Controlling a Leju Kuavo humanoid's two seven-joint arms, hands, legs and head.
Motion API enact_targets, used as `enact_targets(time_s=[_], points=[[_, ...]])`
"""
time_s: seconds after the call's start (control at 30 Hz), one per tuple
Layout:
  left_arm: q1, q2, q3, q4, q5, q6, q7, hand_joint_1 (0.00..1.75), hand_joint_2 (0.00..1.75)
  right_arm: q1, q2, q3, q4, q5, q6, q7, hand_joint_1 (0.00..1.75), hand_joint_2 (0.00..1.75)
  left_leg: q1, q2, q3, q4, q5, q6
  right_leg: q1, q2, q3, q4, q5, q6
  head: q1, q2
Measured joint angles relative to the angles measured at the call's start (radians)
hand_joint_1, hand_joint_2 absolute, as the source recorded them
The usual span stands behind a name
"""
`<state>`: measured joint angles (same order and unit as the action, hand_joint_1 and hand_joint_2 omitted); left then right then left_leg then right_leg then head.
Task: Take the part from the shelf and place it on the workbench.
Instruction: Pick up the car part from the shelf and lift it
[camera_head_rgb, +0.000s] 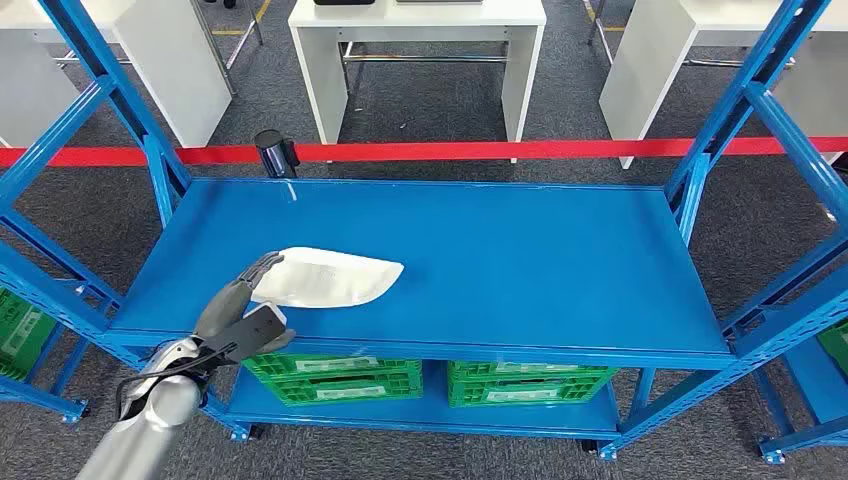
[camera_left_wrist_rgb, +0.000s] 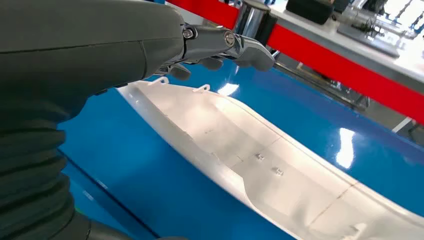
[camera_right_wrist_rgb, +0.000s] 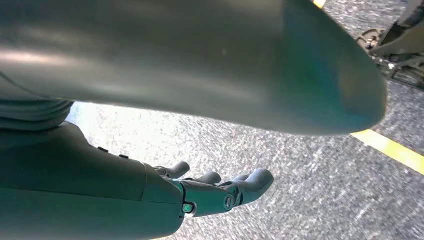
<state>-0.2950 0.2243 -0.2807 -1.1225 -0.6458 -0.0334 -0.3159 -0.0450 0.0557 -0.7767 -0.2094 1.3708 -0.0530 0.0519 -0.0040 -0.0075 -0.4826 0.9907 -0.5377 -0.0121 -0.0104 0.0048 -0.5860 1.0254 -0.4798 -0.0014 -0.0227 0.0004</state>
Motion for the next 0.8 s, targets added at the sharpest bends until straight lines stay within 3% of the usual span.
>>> enact_targets(time_s=[0.43, 0.8], points=[[-0.188, 0.004, -0.113, 0.200, 0.038, 0.050, -0.018, 0.00, 1.75, 0.006, 0.000, -0.019, 0.000, -0.012, -0.012, -0.014, 0.00, 0.00, 0.000, 0.000, 0.000, 0.000, 0.000, 0.000, 0.000, 0.000, 0.000, 0.000, 0.000, 0.000, 0.000, 0.000], [-0.214, 0.001, -0.162, 0.239, 0.043, 0.059, 0.000, 0.00, 1.75, 0.007, -0.003, -0.022, 0.000, -0.010, -0.013, -0.016, 0.00, 0.00, 0.000, 0.000, 0.000, 0.000, 0.000, 0.000, 0.000, 0.000, 0.000, 0.000, 0.000, 0.000, 0.000, 0.000]])
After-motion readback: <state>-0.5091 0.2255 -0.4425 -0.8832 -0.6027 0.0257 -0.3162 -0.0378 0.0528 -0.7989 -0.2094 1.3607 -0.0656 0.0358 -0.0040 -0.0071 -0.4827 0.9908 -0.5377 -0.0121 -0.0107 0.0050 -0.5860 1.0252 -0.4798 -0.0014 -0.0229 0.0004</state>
